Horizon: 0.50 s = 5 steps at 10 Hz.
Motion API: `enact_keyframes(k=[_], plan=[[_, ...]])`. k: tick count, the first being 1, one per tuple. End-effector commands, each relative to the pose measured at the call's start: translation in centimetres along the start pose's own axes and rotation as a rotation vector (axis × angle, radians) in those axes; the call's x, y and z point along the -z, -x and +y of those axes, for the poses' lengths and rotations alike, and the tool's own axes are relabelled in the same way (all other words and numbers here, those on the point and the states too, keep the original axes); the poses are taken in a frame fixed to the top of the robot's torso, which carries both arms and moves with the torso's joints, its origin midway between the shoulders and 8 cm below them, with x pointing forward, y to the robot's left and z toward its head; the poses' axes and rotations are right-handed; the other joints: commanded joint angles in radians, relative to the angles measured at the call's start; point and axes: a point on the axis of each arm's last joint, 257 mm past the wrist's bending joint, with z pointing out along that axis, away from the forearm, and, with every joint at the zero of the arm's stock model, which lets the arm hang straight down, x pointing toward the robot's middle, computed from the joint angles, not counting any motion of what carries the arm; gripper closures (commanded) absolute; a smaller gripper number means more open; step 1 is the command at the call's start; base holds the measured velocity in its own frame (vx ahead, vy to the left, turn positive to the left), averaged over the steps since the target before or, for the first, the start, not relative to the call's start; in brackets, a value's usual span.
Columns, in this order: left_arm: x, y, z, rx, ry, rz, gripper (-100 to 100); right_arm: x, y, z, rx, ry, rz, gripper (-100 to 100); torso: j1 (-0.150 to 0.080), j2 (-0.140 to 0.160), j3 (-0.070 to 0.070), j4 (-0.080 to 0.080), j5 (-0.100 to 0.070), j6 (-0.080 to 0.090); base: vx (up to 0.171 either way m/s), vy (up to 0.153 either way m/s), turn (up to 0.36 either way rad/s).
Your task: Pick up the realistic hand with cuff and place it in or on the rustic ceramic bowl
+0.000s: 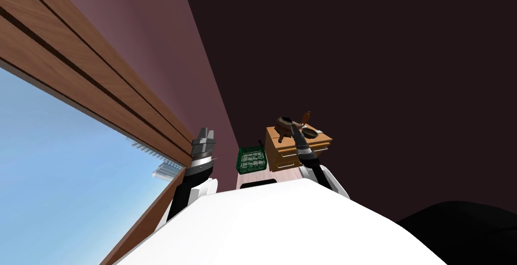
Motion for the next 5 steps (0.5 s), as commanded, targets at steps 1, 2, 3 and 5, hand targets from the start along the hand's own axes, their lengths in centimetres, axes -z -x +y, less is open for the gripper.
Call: enact_keyframes(k=[1,2,3,5], plan=[[0.0,0.0,0.0,0.0,0.0,0.0,0,0.0,-0.1,-0.5,0.043,-0.006,0.01,-100,0.0,0.0,0.0,0.0,0.0,0.0,-0.091,-0.039,0.011],[0.0,0.0,0.0,0.0,0.0,0.0,0,0.0,-0.3,-1.3,0.096,-0.017,0.025,-100,0.001,-0.002,-0.001,0.0,0.0,0.0,-0.073,-0.034,0.012],[0.0,0.0,0.0,0.0,0.0,0.0,0,0.1,-0.5,-2.2,0.139,-0.029,0.039,-100,0.001,-0.003,-0.002,-0.001,0.0,0.0,-0.097,-0.043,0.017],[0.0,0.0,0.0,0.0,0.0,0.0,0,0.2,-0.7,-3.2,0.204,-0.042,0.052,-100,0.001,-0.004,-0.002,-0.001,0.0,0.0,-0.072,-0.032,0.01]])
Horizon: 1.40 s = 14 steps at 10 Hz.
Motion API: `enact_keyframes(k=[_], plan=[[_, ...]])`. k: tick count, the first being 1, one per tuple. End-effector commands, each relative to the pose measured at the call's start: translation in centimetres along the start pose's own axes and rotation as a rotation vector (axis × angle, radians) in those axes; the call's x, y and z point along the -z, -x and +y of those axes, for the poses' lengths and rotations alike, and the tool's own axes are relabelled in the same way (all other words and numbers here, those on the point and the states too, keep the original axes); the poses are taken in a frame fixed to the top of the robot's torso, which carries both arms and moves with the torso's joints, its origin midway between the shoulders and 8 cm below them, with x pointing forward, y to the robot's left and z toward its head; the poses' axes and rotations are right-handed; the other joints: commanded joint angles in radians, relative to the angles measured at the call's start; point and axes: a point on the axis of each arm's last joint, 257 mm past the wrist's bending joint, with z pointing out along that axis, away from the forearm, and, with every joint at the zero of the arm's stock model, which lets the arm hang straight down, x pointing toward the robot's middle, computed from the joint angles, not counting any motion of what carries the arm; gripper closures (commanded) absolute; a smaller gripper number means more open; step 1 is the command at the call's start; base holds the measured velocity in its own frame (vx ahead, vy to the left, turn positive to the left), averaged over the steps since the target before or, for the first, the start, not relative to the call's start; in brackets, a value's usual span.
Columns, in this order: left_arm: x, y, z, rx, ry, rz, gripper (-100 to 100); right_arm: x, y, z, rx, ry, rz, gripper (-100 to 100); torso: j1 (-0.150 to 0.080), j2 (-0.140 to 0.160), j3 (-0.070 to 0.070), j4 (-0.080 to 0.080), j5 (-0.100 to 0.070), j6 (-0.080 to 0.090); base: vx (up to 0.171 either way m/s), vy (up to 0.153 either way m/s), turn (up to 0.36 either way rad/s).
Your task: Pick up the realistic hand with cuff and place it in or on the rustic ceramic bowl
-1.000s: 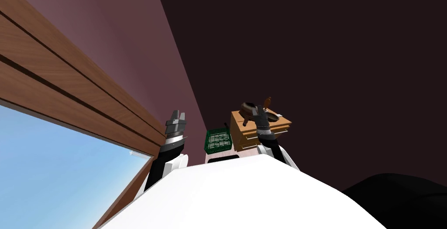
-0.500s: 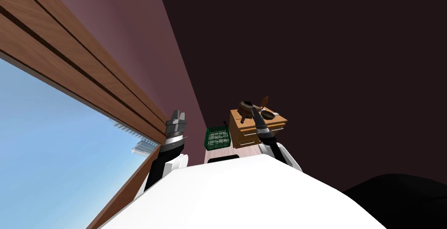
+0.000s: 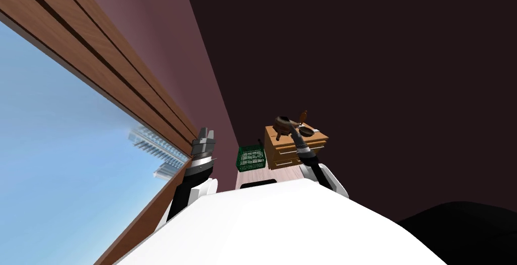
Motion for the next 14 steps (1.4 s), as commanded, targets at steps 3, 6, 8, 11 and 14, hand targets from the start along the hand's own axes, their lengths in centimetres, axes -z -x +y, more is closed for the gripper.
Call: enact_keyframes(k=[3,6,8,11,14], plan=[[0.0,0.0,0.0,0.0,0.0,0.0,0,0.2,-1.1,-2.7,0.139,-0.038,0.036,-100,0.0,0.001,0.001,0.0,0.0,0.0,-0.09,-0.036,0.008],[0.0,0.0,0.0,0.0,0.0,0.0,0,0.6,-2.0,-5.0,0.243,-0.072,0.067,-100,0.0,0.0,0.0,0.0,0.0,0.0,-0.068,-0.029,0.0],[0.0,0.0,0.0,0.0,0.0,0.0,0,0.8,-2.5,-6.2,0.309,-0.09,0.085,-100,0.0,0.0,0.0,0.0,0.0,0.0,-0.066,-0.028,-0.005],[0.0,0.0,0.0,0.0,0.0,0.0,0,1.4,-3.6,-8.7,0.421,-0.127,0.128,-100,0.0,-0.002,-0.001,0.0,0.0,0.0,-0.053,-0.037,-0.012],[0.0,0.0,0.0,0.0,0.0,0.0,0,2.2,-4.9,-11.2,0.521,-0.16,0.178,-100,0.001,-0.003,-0.002,-0.001,0.0,0.0,-0.031,-0.018,-0.02]])
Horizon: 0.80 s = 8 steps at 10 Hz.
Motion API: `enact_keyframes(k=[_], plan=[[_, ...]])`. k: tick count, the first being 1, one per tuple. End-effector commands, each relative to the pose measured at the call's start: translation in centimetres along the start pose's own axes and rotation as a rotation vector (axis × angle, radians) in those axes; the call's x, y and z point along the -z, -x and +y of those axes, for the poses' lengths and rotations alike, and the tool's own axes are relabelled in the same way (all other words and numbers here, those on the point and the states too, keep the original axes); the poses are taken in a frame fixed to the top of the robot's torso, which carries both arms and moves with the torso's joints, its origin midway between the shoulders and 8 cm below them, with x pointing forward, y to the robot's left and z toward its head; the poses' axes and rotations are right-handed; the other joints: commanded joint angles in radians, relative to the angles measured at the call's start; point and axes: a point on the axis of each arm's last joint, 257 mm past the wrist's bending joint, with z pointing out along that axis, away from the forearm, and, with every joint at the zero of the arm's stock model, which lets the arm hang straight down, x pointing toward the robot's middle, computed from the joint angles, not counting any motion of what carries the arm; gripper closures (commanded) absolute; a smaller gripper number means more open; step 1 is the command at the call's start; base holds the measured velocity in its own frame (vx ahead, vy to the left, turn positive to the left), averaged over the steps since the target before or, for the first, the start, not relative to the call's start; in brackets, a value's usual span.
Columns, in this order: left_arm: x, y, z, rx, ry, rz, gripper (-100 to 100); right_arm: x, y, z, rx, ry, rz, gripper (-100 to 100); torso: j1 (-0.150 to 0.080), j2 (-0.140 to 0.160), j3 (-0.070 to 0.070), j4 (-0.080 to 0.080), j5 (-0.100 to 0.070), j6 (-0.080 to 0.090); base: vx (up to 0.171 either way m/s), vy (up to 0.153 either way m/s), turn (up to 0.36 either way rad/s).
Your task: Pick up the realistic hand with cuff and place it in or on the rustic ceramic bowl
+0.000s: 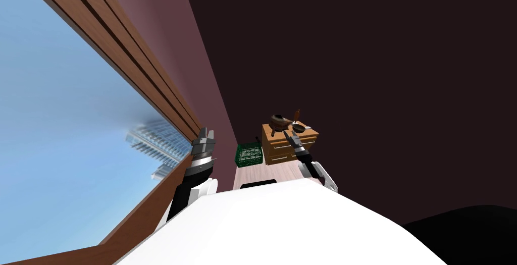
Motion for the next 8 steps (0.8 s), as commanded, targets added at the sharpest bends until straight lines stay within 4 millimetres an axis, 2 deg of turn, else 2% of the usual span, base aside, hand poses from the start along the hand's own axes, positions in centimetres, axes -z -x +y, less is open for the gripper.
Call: enact_keyframes(k=[1,2,3,4,5,6,8], plan=[[0.0,0.0,0.0,0.0,0.0,0.0,0,0.0,-1.6,-1.1,0.072,-0.016,0.035,-100,0.0,0.0,0.0,0.0,0.0,0.0,-0.018,-0.024,-0.046],[0.0,0.0,0.0,0.0,0.0,0.0,0,0.2,-1.9,-1.3,0.077,-0.021,0.043,-100,0.0,0.0,0.0,0.0,0.0,0.0,-0.01,-0.014,-0.012],[0.0,0.0,0.0,0.0,0.0,0.0,0,0.4,-3.2,-2.0,0.121,-0.033,0.072,-100,0.0,-0.001,0.0,0.0,0.0,0.0,0.0,-0.008,-0.029],[0.0,0.0,0.0,0.0,0.0,0.0,0,0.4,-3.2,-2.0,0.121,-0.033,0.072,-100,0.001,-0.001,-0.001,0.0,0.0,0.0,0.003,-0.003,-0.017],[0.0,0.0,0.0,0.0,0.0,0.0,0,0.7,-4.6,-2.7,0.163,-0.042,0.102,-100,0.001,-0.002,-0.001,0.0,0.0,0.0,0.011,-0.003,-0.034],[0.0,0.0,0.0,0.0,0.0,0.0,0,0.7,-4.6,-2.7,0.163,-0.042,0.102,-100,0.001,-0.002,-0.001,0.0,0.0,0.0,0.011,-0.003,-0.019],[0.0,0.0,0.0,0.0,0.0,0.0,0,1.2,-7.1,-3.9,0.236,-0.056,0.162,-100,0.001,-0.003,-0.001,-0.001,0.0,0.0,0.023,-0.004,-0.047]])
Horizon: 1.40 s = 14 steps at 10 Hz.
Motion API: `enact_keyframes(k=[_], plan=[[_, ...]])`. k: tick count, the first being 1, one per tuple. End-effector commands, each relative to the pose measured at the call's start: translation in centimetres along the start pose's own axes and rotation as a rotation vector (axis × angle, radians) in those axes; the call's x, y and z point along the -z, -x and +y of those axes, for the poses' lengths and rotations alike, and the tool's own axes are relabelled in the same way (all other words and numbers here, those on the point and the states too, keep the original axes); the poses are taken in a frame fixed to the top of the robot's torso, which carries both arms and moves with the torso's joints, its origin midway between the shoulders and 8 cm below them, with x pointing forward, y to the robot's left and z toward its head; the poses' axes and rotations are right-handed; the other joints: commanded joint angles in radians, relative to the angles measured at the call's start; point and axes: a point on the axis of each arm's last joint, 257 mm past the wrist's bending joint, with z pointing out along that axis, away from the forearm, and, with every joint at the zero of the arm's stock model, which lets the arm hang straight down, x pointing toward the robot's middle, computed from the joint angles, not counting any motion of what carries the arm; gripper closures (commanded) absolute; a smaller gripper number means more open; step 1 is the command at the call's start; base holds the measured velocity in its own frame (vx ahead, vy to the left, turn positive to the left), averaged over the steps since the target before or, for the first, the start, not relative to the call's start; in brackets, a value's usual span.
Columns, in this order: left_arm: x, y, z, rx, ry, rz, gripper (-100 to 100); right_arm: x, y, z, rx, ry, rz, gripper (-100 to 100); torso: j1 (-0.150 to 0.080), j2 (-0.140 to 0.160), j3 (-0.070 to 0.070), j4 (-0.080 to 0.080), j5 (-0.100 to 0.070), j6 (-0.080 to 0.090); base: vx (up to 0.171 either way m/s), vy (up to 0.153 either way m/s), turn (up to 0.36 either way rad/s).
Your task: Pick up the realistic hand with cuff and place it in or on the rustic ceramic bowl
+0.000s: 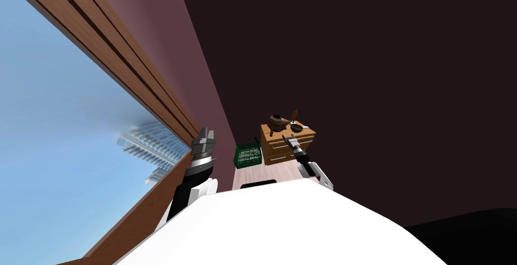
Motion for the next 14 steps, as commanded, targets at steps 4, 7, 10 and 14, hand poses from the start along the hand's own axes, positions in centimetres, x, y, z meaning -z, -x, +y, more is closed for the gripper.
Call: enact_keyframes(k=[4,7,10,14], plan=[[0.0,0.0,0.0,0.0,0.0,0.0,0,0.5,-5.0,-0.3,0.113,-0.009,0.105,-100,0.001,-0.003,-0.002,-0.001,0.0,0.0,0.065,0.007,-0.043],[0.0,0.0,0.0,0.0,0.0,0.0,0,0.9,-8.2,0.0,0.173,-0.002,0.172,-100,0.001,-0.005,-0.003,-0.001,0.0,0.0,0.101,0.009,-0.057],[0.0,0.0,0.0,0.0,0.0,0.0,0,1.3,-10.5,0.5,0.194,0.002,0.216,-100,0.002,-0.003,-0.002,-0.001,0.0,0.0,0.082,0.02,-0.027],[0.0,0.0,0.0,0.0,0.0,0.0,0,1.3,-12.9,2.1,0.203,0.013,0.255,-100,0.002,-0.009,-0.005,-0.002,0.001,0.0,0.141,0.018,-0.016]])
